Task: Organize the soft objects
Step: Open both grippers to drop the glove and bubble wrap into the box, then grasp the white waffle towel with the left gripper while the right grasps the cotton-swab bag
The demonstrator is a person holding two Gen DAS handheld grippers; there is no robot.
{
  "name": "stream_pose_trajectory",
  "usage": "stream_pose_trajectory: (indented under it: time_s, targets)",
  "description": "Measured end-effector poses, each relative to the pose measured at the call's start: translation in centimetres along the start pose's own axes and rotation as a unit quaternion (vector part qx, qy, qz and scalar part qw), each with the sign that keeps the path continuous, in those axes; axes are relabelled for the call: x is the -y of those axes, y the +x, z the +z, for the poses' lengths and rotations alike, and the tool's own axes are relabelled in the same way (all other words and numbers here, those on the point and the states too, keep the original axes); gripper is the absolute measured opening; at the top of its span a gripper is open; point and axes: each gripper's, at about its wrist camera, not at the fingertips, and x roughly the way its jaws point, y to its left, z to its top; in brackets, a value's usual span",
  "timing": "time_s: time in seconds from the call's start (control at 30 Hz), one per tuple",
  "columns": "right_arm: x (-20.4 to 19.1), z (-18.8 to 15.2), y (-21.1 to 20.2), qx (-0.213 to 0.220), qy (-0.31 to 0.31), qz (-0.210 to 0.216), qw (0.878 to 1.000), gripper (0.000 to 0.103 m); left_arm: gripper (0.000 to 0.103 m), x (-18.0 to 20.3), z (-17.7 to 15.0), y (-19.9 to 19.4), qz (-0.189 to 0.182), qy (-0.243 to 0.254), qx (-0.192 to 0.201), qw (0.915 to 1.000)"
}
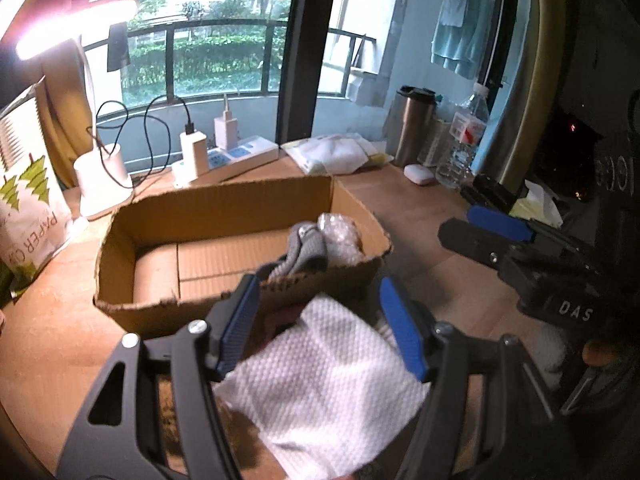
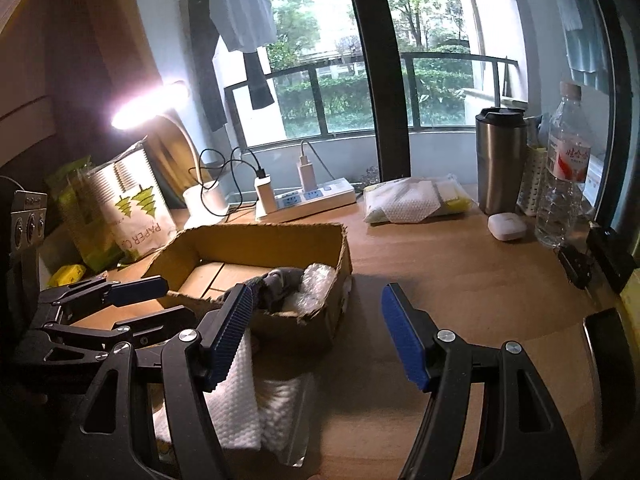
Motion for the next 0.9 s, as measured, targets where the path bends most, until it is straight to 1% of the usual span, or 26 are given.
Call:
stream_pose_trajectory:
  time_s: [0.3,0.37,0.43,0.53,0.7,0.8,0.9]
  targets:
    - [-0.3,-2.0,-0.3,-0.014,0.005,0.007,1.000,0.071,0.066,0.8,-2.6,0.7,-0.010,-0.007,-0.031,0.9994]
    - [-0.2,-2.6,-0.3,-0.019,0.007,0.009,1.000,0.071,0.076,1.2,-3.1,1.1,-0.011,-0.007,-0.039,0.9992]
    - [0.0,-3.0,-0.3,-0.022,0.009,0.009,1.000,0.071,0.078,1.7,-3.6,1.5,-0.012,-0.008,-0.048,0.9988]
    - [0.5,-3.5,-0.3,-0.026,0.014,0.010,1.000,0.071,0.079,2.1,-4.0,2.2,-0.007,-0.003,-0.060,0.9982]
    - [1.8,-4.3,-0.5,-0.028,0.026,0.004,0.999,0.071,0.079,2.5,-4.6,3.6,0.013,-0.001,-0.077,0.9969]
    - [2.4,-4.6,-0.6,-0.029,0.033,0.001,0.999,0.071,0.079,2.5,-4.9,4.7,0.018,0.001,-0.094,0.9954]
    - [2.8,-4.9,-0.6,-0.031,0.039,-0.002,0.999,0.071,0.079,2.8,-5.2,5.1,0.023,0.007,-0.094,0.9953]
